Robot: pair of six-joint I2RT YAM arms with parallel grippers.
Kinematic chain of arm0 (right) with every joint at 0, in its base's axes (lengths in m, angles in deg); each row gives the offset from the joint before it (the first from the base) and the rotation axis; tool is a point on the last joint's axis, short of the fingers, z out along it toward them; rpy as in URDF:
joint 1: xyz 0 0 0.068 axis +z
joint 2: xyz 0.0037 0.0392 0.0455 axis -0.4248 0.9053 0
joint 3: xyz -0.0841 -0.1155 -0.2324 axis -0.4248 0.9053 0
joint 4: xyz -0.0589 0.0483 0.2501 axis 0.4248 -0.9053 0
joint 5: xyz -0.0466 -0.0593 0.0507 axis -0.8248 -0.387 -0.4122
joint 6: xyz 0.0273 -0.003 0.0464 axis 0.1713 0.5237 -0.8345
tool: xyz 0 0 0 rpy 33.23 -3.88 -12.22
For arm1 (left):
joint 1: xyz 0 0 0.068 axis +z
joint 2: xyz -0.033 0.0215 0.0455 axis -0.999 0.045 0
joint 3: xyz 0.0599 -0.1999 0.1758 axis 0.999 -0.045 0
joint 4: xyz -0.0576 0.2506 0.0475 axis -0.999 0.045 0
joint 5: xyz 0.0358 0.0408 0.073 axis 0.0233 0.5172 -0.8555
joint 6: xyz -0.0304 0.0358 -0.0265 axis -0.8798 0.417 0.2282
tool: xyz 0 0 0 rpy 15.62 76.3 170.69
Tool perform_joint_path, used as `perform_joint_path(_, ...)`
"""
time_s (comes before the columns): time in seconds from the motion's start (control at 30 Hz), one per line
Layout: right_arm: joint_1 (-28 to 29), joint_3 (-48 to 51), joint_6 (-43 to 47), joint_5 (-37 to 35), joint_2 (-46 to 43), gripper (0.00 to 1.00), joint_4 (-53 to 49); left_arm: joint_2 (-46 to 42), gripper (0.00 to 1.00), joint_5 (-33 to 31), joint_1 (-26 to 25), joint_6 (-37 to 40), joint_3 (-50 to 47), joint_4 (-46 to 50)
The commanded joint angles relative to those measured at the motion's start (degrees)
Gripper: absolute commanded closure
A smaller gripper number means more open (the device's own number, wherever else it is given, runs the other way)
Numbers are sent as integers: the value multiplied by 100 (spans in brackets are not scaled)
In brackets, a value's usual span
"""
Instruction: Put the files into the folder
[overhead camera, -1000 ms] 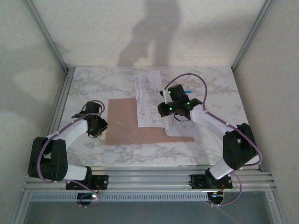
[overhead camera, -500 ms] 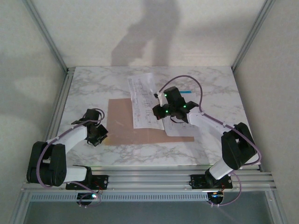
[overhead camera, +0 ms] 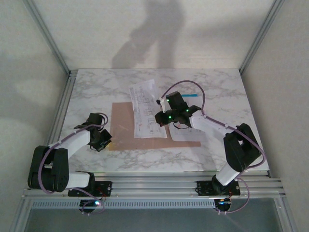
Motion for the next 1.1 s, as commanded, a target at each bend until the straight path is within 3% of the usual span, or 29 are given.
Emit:
perform_joint_path(0.0, 35, -222, -95, 366, 230, 100, -66, 176, 100, 104, -5, 22, -18, -72)
perform_joint_path(0.17, -20, -559, -141, 858, 697, 100, -617, 167, 100, 95, 2, 10, -31, -100)
perform_joint_path(0.6, -108, -708, -732, 1823, 1412, 100, -132, 124, 100, 71, -7, -81, -77, -147)
perform_joint_path(1.07, -109, -610, -1505, 1955, 1800, 100, 627, 46, 100, 73, -6, -141, -97, -148)
